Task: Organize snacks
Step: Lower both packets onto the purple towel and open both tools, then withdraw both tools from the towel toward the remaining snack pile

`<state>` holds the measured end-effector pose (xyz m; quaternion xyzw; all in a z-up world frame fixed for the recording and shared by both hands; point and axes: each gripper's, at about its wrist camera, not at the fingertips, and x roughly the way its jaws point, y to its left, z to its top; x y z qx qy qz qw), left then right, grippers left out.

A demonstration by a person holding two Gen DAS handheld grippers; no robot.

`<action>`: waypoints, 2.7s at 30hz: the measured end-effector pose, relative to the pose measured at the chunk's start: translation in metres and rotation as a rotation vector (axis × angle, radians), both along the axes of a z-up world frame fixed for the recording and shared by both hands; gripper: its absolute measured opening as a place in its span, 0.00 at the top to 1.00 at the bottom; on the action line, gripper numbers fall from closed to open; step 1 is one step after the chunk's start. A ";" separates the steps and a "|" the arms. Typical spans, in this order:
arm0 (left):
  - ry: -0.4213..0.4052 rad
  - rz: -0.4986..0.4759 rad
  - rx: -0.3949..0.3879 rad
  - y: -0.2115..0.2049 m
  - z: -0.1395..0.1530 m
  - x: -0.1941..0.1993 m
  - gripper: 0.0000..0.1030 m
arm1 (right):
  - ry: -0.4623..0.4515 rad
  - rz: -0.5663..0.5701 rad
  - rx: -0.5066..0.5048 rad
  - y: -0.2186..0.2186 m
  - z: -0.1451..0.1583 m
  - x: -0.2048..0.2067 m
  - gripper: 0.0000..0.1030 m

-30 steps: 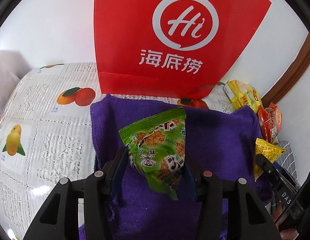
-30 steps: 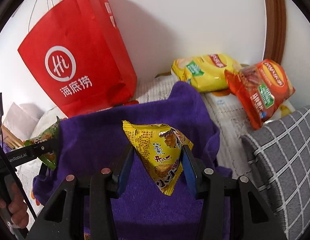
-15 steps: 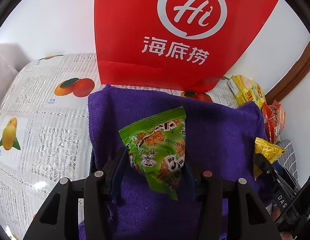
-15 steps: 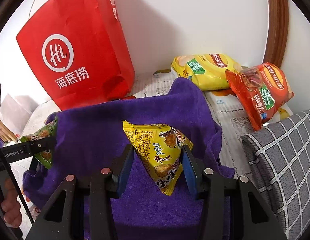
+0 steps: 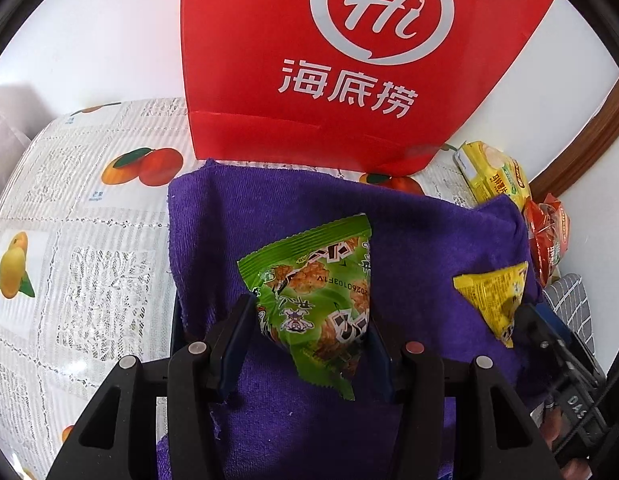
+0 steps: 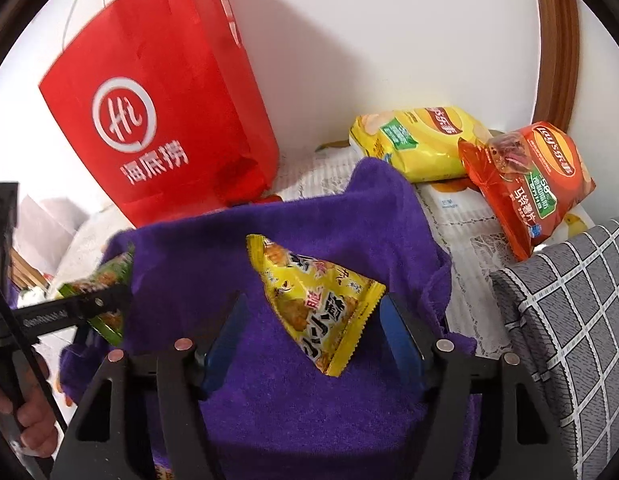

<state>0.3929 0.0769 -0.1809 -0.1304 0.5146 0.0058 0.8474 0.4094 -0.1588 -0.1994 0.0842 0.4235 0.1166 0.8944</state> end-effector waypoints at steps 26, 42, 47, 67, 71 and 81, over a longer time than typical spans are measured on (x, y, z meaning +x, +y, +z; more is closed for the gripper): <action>-0.086 -0.038 -0.010 -0.009 0.050 -0.018 0.31 | -0.062 -0.042 0.002 -0.017 0.058 -0.077 0.29; -0.107 -0.007 -0.008 0.027 0.074 -0.099 0.31 | 0.081 -0.002 0.001 -0.012 0.035 -0.148 0.27; -0.094 -0.024 -0.023 0.032 0.064 -0.117 0.31 | 0.167 -0.011 0.010 -0.013 0.014 -0.146 0.27; -0.087 -0.020 -0.036 0.049 0.033 -0.141 0.31 | 0.286 0.010 0.048 -0.003 -0.032 -0.128 0.24; -0.078 -0.020 -0.047 0.049 0.029 -0.143 0.31 | 0.274 -0.005 0.068 -0.006 -0.032 -0.125 0.24; -0.071 -0.030 -0.045 0.048 0.027 -0.151 0.31 | 0.242 0.013 0.032 -0.003 -0.026 -0.126 0.34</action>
